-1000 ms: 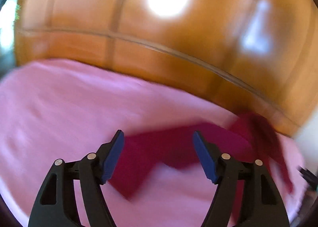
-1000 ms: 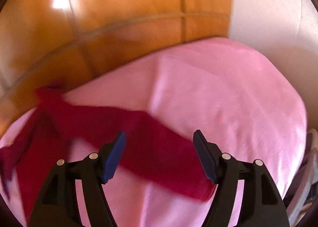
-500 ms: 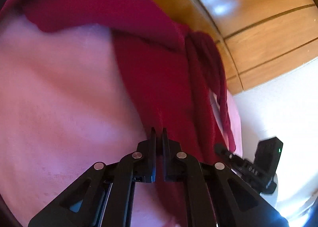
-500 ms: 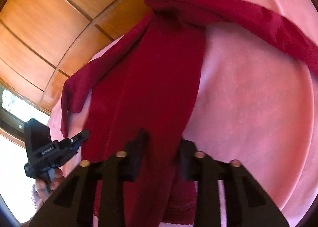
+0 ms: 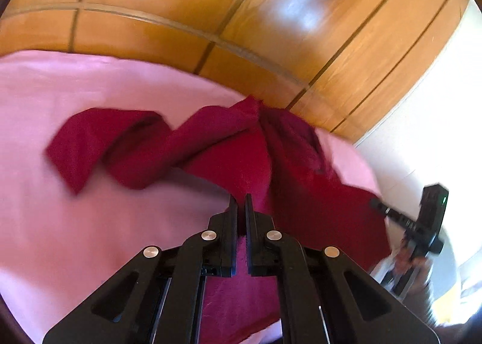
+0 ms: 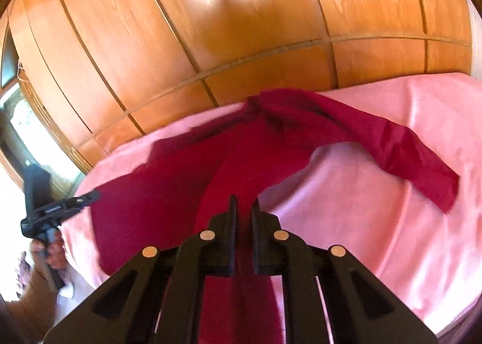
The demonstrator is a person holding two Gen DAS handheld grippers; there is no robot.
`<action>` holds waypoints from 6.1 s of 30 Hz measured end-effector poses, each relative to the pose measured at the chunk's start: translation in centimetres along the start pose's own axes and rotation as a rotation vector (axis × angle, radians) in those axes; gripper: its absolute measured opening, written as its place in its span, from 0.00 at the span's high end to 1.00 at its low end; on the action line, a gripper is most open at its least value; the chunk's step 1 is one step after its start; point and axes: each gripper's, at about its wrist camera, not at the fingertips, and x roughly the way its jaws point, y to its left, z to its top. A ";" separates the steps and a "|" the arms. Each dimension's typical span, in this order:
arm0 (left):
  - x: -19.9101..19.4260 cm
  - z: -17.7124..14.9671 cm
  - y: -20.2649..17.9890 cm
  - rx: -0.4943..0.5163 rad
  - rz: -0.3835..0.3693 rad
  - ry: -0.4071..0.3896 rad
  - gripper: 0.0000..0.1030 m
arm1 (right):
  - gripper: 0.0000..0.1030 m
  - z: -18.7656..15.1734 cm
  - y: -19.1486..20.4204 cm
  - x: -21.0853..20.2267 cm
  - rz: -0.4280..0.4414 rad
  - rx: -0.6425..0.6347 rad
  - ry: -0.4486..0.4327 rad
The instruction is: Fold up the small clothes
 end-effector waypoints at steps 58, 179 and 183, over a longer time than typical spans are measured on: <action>9.1 4.1 8.3 0.245 0.608 -0.025 0.42 | 0.46 -8.0 8.0 11.6 -0.161 -0.261 0.141; 14.3 -4.0 -4.8 0.212 0.298 0.000 0.12 | 0.97 3.7 -15.8 5.3 -0.842 -0.207 0.001; 14.3 -4.0 -4.8 0.211 0.296 0.000 0.12 | 0.97 6.4 -12.9 -1.5 -0.848 -0.195 -0.164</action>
